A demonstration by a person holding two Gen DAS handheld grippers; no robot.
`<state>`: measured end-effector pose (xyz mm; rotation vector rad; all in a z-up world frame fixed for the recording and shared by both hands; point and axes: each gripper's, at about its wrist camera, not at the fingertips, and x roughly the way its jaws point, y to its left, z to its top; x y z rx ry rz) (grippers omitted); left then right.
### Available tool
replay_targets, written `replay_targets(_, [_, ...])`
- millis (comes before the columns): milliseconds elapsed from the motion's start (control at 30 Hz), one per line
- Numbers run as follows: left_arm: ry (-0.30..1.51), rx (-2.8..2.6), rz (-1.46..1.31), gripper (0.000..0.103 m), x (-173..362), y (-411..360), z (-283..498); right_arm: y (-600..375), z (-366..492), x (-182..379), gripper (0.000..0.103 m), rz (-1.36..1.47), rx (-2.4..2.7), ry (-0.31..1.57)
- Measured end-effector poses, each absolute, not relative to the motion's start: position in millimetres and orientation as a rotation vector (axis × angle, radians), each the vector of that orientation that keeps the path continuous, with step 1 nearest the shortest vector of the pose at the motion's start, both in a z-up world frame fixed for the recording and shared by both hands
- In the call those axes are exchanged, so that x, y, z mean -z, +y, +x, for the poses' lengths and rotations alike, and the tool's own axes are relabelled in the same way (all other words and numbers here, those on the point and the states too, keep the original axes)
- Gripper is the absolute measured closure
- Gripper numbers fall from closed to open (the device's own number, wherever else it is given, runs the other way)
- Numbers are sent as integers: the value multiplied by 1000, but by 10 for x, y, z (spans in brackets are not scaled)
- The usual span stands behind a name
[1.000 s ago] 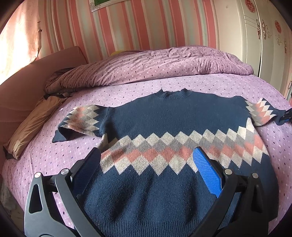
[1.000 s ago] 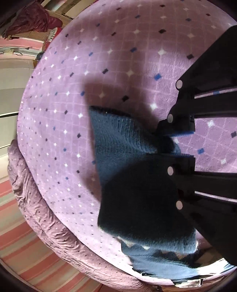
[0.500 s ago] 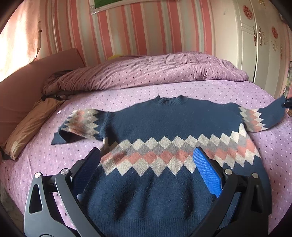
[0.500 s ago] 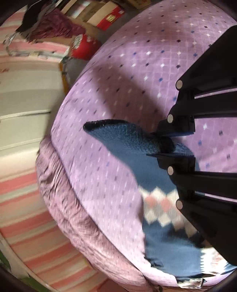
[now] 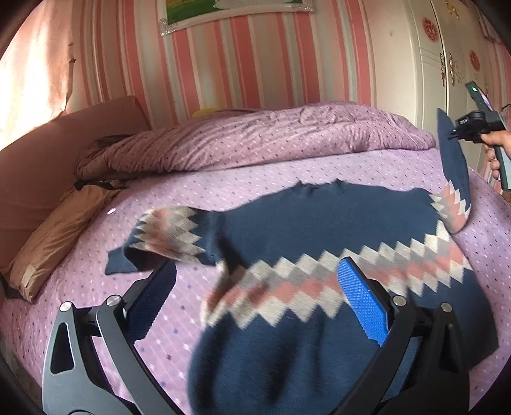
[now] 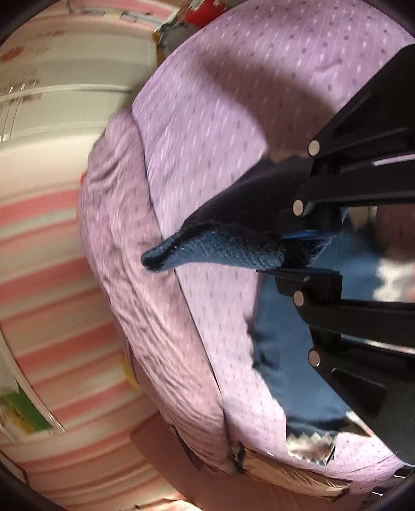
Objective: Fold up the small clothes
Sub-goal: 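Lift the held sleeve with the right gripper and fold it across the sweater body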
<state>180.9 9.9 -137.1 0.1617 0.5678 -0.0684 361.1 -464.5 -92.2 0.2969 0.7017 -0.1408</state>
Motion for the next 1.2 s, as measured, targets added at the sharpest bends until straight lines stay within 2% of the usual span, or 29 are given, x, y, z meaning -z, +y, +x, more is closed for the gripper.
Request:
replay_targets(333, [510, 73, 95, 3, 1350, 647, 2244, -3221, 4164, 661, 90, 203, 8, 698])
replay_targets(700, [532, 45, 21, 3, 1400, 1096, 2504, -2041, 4717, 960, 90, 131, -141, 756])
replay_targets(867, [506, 13, -14, 3, 1311, 1286, 2529, -1534, 4893, 1280, 90, 110, -185, 806])
replay_targets(1200, [502, -29, -66, 3, 1274, 1561, 2613, -521, 5027, 2521, 89, -67, -241, 987])
